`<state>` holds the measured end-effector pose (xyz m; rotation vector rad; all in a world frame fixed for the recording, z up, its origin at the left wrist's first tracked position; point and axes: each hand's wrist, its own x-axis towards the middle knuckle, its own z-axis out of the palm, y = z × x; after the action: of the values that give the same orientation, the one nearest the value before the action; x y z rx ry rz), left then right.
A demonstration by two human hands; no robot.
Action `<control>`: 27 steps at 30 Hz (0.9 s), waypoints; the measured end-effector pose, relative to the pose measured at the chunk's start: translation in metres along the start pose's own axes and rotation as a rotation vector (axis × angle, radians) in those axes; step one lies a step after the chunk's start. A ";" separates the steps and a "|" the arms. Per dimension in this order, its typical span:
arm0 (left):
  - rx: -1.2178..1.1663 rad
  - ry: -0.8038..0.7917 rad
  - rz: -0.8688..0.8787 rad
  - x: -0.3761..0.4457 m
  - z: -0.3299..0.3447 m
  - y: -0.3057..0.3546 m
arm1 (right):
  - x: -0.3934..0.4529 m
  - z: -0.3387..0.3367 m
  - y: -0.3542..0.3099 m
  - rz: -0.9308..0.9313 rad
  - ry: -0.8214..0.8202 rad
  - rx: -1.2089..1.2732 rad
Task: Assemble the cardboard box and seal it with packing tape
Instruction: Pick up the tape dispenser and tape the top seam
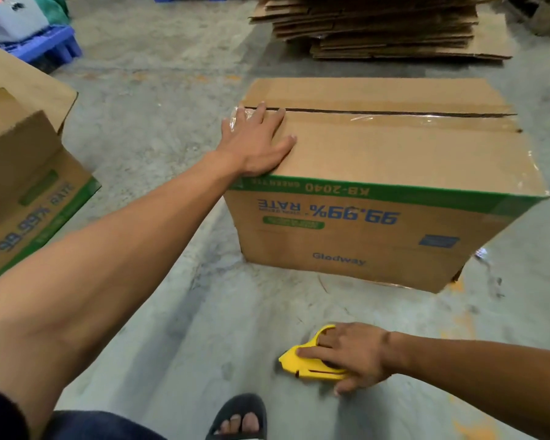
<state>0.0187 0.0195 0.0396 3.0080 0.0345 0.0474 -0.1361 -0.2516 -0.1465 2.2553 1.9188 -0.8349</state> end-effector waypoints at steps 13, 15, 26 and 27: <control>0.006 -0.012 0.059 0.012 0.012 0.001 | 0.018 -0.011 -0.011 0.099 -0.110 0.137; 0.013 0.005 0.062 0.011 0.015 0.000 | 0.024 -0.022 -0.006 0.136 -0.066 0.138; 0.023 0.021 0.053 0.007 0.019 -0.001 | 0.017 -0.032 -0.003 0.099 -0.058 -0.015; 0.019 0.019 0.050 0.009 0.019 -0.001 | 0.019 -0.040 -0.001 0.127 -0.038 -0.006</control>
<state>0.0285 0.0186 0.0212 3.0274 -0.0391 0.0809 -0.1209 -0.2191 -0.1207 2.3110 1.7391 -0.8480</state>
